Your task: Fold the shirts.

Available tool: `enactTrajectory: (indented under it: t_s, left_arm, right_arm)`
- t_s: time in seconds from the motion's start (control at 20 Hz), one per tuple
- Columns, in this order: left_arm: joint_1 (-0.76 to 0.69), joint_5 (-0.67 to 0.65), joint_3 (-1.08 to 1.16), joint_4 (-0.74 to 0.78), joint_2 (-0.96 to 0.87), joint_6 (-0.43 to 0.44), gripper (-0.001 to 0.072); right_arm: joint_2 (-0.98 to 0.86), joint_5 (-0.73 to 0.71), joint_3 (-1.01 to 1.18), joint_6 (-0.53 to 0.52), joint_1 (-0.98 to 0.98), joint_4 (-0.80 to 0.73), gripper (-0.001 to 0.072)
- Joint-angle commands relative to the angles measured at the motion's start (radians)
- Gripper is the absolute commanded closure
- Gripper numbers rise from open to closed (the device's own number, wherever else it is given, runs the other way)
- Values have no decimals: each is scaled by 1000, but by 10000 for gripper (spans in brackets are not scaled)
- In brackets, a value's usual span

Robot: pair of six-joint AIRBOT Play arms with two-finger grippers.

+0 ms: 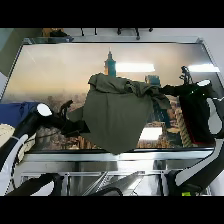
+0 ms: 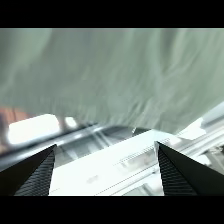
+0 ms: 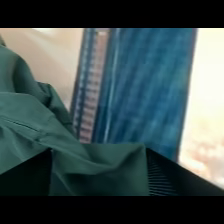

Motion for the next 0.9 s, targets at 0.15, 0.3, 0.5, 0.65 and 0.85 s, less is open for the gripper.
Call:
enactTrajectory:
  t_s: [0.15, 0.3, 0.5, 0.65, 0.85]
  left_arm:
    - [-113, 175, -215, 4, 106, -95, 39]
    - [-133, 183, -181, 5, 72, -93, 38]
    - [-133, 182, -42, 8, -31, -50, 37]
    - [-144, 127, 69, 6, -144, -43, 37]
    - [-275, 73, 90, -7, -238, -44, 37]
  right_arm:
    - [-2, -111, 14, -11, 82, -5, 649]
    - [14, -111, 26, 19, 66, -25, 694]
    - [95, -108, 26, 288, -41, -179, 695]
    - [180, -66, 26, 386, -105, -347, 695]
    - [211, 26, 23, 387, -127, -359, 695]
